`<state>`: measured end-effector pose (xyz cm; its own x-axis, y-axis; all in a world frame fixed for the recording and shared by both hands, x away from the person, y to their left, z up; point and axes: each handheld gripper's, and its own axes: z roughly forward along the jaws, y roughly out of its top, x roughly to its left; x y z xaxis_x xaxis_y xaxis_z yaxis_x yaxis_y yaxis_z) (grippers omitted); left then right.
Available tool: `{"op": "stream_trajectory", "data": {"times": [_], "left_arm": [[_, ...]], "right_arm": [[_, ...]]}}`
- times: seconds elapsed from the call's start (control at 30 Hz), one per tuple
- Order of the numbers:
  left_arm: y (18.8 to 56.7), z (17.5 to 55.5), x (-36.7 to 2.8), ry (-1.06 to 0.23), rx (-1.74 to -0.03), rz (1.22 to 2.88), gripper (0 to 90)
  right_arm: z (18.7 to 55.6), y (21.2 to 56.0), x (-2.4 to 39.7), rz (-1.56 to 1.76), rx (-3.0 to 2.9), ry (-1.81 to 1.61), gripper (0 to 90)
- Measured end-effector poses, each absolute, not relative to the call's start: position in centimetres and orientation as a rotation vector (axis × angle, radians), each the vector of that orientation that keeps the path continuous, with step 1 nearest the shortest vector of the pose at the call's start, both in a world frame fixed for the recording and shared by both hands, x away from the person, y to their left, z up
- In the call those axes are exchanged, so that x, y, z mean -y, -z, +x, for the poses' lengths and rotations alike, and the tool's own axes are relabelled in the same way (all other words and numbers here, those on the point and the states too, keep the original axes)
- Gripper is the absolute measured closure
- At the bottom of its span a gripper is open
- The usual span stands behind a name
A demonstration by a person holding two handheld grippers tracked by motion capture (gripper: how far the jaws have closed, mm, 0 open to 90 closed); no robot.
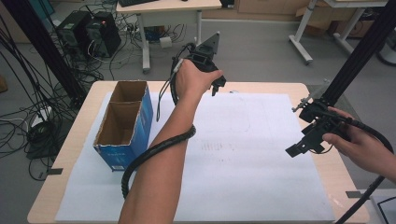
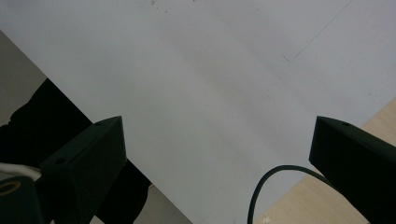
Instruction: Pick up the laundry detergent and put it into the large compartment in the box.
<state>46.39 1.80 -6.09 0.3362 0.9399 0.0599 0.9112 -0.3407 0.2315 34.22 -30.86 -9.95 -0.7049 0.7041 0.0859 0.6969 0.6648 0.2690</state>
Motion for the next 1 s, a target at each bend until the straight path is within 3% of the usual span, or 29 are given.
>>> {"op": "stream_trajectory", "data": {"times": [0.47,1.0], "left_arm": [[5.1,44.2,-3.2,-0.288,-1.712,2.423,6.1],[2.7,37.4,-5.0,-0.339,-1.726,2.393,6.0]], "right_arm": [[34.0,10.0,30.7,1.204,-2.833,-0.438,3.9],[32.5,9.5,30.0,1.213,-2.813,-0.428,4.0]]}}
